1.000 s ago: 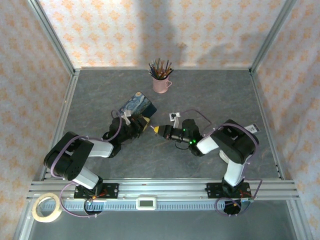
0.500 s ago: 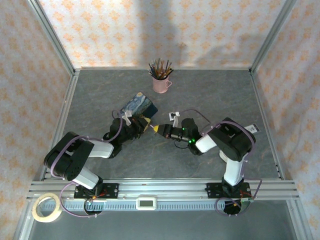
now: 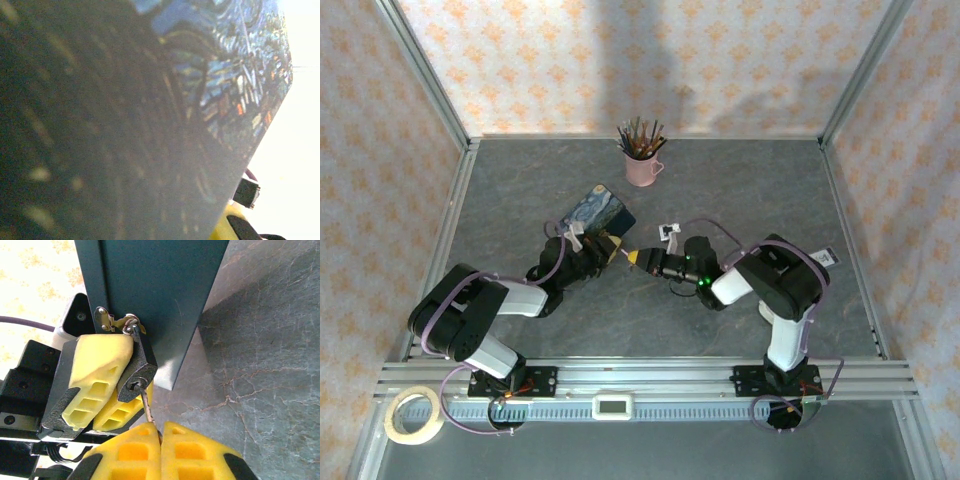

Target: Unlock the padlock with the key

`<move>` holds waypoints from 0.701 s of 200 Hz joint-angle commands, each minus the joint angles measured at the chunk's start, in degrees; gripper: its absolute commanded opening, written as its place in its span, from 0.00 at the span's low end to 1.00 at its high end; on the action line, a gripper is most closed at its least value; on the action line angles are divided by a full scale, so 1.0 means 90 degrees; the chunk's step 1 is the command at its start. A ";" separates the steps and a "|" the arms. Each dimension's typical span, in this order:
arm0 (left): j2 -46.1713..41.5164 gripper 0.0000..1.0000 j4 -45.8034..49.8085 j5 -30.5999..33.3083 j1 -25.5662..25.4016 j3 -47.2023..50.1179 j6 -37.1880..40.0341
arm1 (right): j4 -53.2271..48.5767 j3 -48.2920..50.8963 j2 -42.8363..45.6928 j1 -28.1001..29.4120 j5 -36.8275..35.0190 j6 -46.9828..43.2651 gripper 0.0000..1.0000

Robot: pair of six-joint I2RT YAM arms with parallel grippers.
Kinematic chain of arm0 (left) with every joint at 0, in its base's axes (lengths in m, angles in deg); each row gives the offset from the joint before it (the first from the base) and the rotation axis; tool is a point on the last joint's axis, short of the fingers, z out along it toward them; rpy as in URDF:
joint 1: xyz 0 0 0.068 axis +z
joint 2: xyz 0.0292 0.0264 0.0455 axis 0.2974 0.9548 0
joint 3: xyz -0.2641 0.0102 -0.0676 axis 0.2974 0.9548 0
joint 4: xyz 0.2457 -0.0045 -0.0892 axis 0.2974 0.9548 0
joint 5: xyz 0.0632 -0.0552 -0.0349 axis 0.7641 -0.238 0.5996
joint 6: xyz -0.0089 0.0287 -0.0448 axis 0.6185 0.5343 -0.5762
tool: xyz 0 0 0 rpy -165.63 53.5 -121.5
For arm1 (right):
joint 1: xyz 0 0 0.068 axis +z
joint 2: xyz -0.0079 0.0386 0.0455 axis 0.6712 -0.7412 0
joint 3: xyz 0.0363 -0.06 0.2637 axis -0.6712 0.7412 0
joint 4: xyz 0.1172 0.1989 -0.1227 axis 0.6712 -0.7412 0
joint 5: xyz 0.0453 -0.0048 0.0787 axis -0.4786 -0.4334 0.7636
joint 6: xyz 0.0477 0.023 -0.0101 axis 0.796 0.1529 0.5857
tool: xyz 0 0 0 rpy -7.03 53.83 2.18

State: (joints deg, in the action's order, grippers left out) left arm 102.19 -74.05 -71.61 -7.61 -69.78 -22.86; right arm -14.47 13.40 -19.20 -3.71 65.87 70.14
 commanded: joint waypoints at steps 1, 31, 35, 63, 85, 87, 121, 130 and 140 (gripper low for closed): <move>0.0001 0.00 -0.0378 -0.0071 -0.0067 0.0021 -0.0024 | 0.0325 0.0093 0.0306 -0.0015 0.0047 -0.0036 0.00; 0.0011 0.00 -0.0380 -0.0032 -0.0065 0.0016 -0.0014 | 0.0296 0.0177 0.0370 -0.0015 0.0015 -0.0038 0.00; 0.0011 0.00 -0.0378 -0.0027 -0.0068 0.0018 -0.0014 | 0.0299 0.0185 0.0376 -0.0015 0.0017 -0.0029 0.00; 0.0002 0.00 -0.0417 -0.0051 -0.0076 0.0011 -0.0046 | 0.0333 0.0172 0.0346 -0.0019 -0.0001 -0.0026 0.00; -0.0083 0.00 -0.0320 -0.0044 -0.0111 0.0018 -0.0006 | 0.0386 0.0091 0.0233 -0.0020 -0.0004 -0.0017 0.00; -0.0090 0.00 -0.0311 -0.0043 -0.0108 0.0020 -0.0005 | 0.0391 0.0082 0.0223 -0.0016 -0.0005 -0.0011 0.00; -0.0197 0.00 -0.0271 -0.0069 -0.0129 0.0026 0.0034 | 0.0571 0.0036 0.0040 -0.0016 -0.0007 0.0072 0.00; -0.0213 0.00 -0.0284 -0.0081 -0.0128 0.0030 0.0034 | 0.0634 0.0020 0.0006 -0.0015 -0.0003 0.0103 0.00; -0.0218 0.00 -0.0306 -0.0100 -0.0142 0.0038 0.0025 | 0.0665 -0.0011 -0.0037 -0.0019 0.0010 0.0113 0.00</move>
State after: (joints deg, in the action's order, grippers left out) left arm 102.16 -74.16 -71.63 -7.87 -69.78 -22.83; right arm -13.16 14.30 -18.24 -3.71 65.84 70.49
